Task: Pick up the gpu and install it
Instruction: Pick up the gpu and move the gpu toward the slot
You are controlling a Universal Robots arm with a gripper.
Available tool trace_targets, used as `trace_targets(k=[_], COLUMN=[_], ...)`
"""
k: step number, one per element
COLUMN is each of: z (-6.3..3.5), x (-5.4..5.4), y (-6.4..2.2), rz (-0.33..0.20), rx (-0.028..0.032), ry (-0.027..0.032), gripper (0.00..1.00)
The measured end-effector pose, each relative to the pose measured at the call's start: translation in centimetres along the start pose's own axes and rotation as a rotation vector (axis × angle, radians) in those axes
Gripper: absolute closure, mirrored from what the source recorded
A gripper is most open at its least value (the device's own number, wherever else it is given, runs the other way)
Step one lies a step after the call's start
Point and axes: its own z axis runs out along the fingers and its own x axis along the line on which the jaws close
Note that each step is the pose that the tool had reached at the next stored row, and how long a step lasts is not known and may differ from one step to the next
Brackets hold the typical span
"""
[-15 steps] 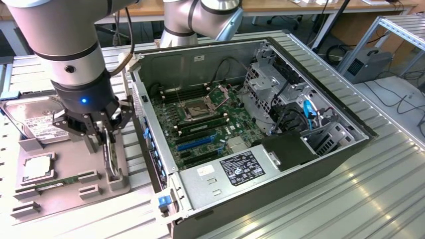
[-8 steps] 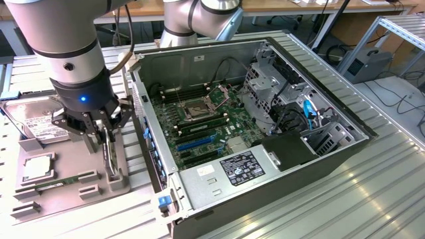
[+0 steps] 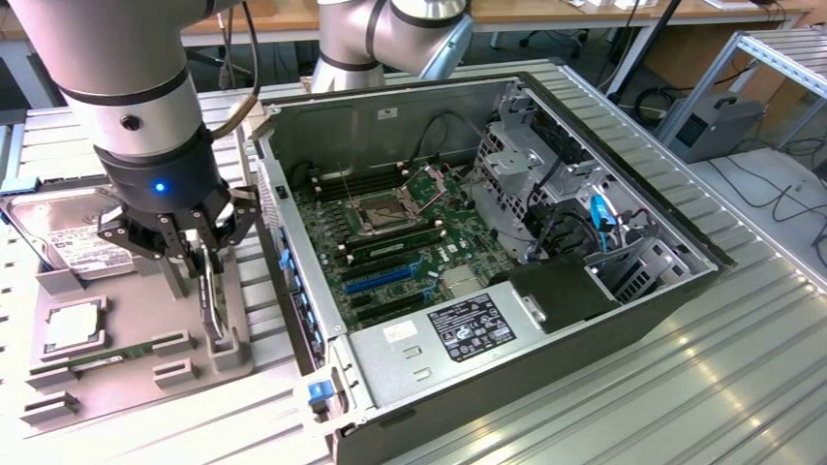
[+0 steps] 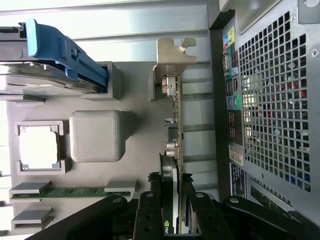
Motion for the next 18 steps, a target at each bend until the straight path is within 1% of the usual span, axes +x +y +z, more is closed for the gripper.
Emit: trace_targets(k=[18], z=[-1.12], x=[0.0], y=[0.01], rz=[0.0], rx=[0.0], ry=[0.0001], gripper=[0.73])
